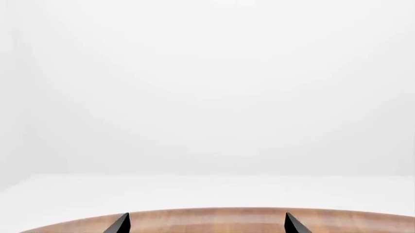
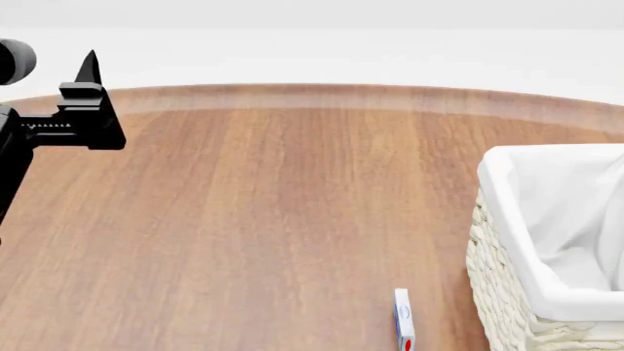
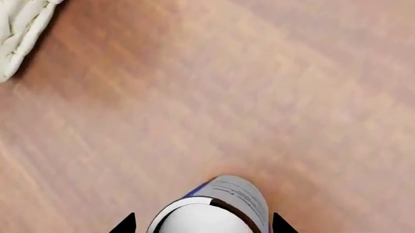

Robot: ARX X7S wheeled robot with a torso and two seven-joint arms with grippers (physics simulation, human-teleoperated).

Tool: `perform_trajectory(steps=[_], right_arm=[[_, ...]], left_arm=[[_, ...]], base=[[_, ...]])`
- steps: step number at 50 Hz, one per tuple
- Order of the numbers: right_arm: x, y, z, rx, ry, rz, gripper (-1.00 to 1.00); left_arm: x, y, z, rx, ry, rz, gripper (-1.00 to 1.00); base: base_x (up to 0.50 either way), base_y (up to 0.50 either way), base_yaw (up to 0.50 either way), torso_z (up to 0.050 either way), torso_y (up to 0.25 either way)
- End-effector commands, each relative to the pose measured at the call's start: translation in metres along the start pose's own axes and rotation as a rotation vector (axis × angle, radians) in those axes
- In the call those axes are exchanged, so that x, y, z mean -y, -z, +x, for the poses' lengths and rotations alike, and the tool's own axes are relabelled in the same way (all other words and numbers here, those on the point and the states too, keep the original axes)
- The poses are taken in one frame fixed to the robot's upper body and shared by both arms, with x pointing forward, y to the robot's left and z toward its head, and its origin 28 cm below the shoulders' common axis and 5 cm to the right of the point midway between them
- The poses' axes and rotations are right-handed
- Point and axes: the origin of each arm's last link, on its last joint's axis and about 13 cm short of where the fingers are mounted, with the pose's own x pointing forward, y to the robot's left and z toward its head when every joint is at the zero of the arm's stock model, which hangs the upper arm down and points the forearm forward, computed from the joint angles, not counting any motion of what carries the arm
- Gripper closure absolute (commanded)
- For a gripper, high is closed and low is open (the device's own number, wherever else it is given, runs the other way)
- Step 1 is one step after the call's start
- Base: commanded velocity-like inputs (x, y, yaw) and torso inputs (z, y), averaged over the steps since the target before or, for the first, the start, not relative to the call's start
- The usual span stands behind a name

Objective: Pick up the alphabet soup and the cream cheese box, and put them in the basket.

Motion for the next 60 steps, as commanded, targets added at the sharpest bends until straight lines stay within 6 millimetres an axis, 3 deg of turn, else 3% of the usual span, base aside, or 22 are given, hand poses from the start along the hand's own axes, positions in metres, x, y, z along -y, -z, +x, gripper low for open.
perform_trajectory(steps=[1,2,17,23,28,36,50,60], right_arm=[[0.0,0.004,0.007,-0.034,-0.003,-0.009,-1.0],[0.0,0.004,0.007,-0.03,-0.001,-0.013,1.0],[-0.013,0.0,0.005,-0.018,-0.028,-0.061,1.0],[-0.039,-0.02,-0.022,0.088,-0.102,-0.152,1.0],[-0.078,-0.052,-0.07,0.203,-0.172,-0.242,1.0],[-0.11,-0.08,-0.12,0.382,-0.182,-0.325,1.0],[-0.148,-0.099,-0.155,0.484,-0.238,-0.417,1.0],[-0.169,-0.111,-0.149,0.639,-0.384,-0.542,1.0]], left_arm=[[0.0,0.0,0.0,-0.003,-0.001,-0.003,-1.0],[0.0,0.0,0.0,-0.003,0.0,-0.003,-1.0],[0.001,0.003,0.0,-0.008,0.001,0.002,-1.0],[0.003,0.004,0.0,-0.01,0.005,0.005,-1.0],[0.003,0.003,0.0,-0.01,0.007,0.005,-1.0],[0.001,0.001,0.0,-0.007,0.003,0.003,-1.0],[0.002,0.001,0.001,-0.006,0.002,0.007,-1.0],[0.003,0.003,0.0,-0.01,0.005,0.004,-1.0]], base=[[0.0,0.0,0.0,0.0,0.0],[0.0,0.0,0.0,0.0,0.0],[0.0,0.0,0.0,-0.001,0.0],[0.0,0.0,0.0,0.0,0.0],[0.0,0.0,0.0,0.0,0.0],[0.0,0.0,0.0,0.0,0.0],[0.0,0.0,0.0,0.0,0.0],[0.0,0.0,0.0,0.0,0.0]])
